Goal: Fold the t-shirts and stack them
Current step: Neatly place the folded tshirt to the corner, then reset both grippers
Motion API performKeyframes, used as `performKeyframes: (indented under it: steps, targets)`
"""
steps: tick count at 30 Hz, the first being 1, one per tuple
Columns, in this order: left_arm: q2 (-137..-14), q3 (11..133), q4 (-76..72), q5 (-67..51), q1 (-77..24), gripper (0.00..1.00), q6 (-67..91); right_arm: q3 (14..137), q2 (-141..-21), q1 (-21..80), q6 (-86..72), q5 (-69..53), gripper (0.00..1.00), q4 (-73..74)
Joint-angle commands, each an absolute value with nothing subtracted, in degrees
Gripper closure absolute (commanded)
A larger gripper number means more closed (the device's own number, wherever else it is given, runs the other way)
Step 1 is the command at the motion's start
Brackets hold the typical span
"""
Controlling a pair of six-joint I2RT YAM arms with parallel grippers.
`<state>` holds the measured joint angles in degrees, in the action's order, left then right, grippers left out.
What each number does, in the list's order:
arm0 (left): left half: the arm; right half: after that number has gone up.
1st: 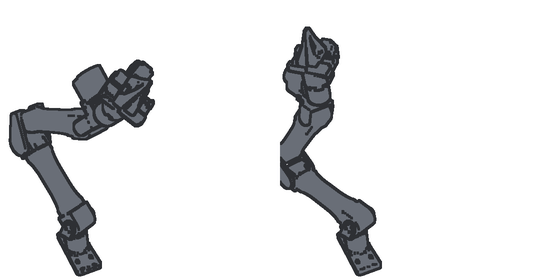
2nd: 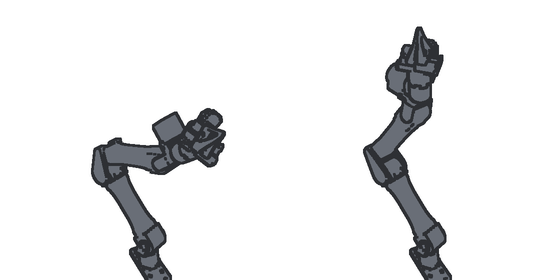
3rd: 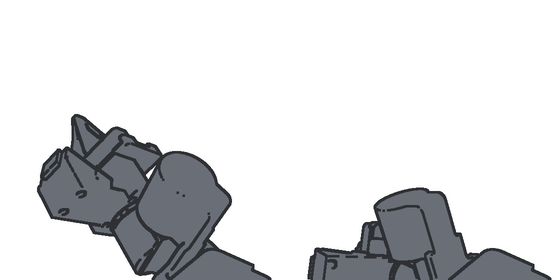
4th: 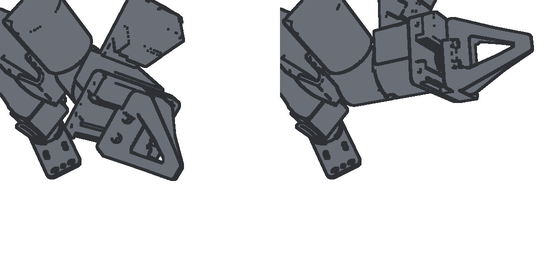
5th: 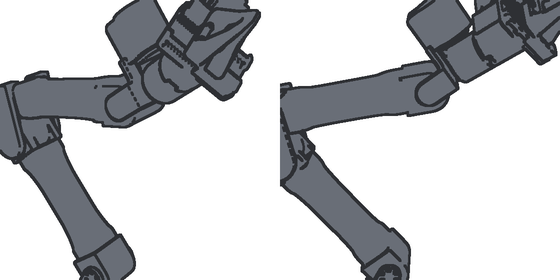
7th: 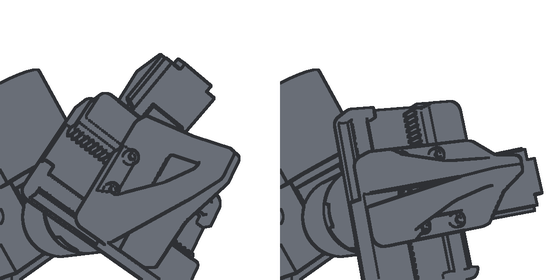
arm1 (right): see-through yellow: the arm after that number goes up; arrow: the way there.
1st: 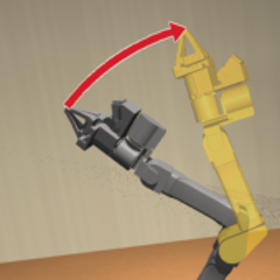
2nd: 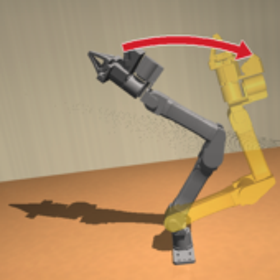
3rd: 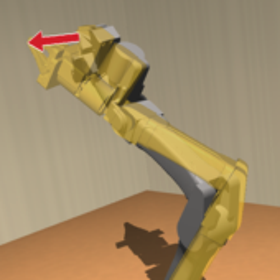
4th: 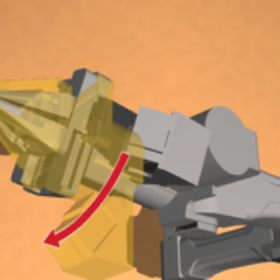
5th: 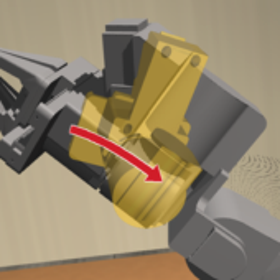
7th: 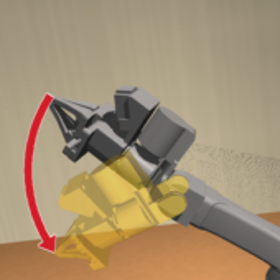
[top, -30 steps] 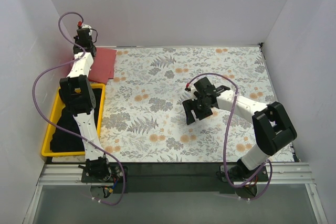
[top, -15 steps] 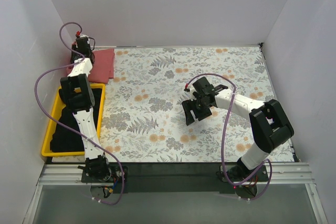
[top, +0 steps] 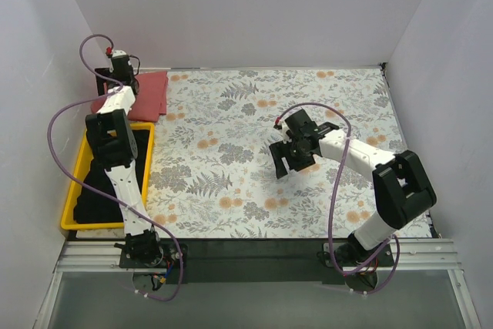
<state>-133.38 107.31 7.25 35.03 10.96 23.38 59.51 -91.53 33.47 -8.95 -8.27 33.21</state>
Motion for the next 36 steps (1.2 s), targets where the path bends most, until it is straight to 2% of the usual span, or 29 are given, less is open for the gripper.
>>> performKeyframes:
  steps: [1, 4, 8, 12, 15, 24, 28, 33, 36]
  targets:
    - [-120.35, 104.78, 12.19, 26.65, 8.97, 0.17, 38.03, 62.84, -85.70, 31.65, -10.19, -1.59, 0.16, 34.19]
    - [-114.11, 101.01, 15.63, 16.28, 7.30, 0.08, 48.14, 62.93, -81.05, 29.63, -11.69, 5.33, 0.14, 34.36]
    - [-104.87, 94.07, 17.31, 3.10, 3.53, 0.04, 57.64, 63.10, -74.72, 26.64, -12.74, 11.75, 0.10, 35.59]
    - [-93.37, 85.20, 18.28, -2.78, -1.73, 0.03, 61.17, 63.11, -66.47, 22.78, -13.27, 16.69, 0.02, 36.56]
    - [-82.12, 77.62, 20.55, -3.43, -3.95, 0.03, 62.57, 62.76, -60.50, 21.36, -12.66, 20.29, 0.02, 36.56]
    - [-43.65, 66.63, 33.12, 12.72, -4.57, 0.02, 63.63, 59.07, -40.97, 21.62, -9.49, 28.65, 0.02, 36.48]
    - [-32.98, 59.44, 32.35, 26.07, -6.06, 0.02, 64.16, 54.33, -34.55, 21.80, -9.14, 29.79, 0.02, 35.34]
    - [-18.93, 49.59, 25.33, 30.23, -6.06, 0.02, 62.15, 49.31, -26.99, 21.88, -6.95, 31.64, 0.02, 32.70]
    - [-15.39, 46.32, 24.70, 29.72, -6.06, 0.02, 60.30, 46.06, -23.21, 21.88, -6.16, 32.34, 0.02, 29.98]
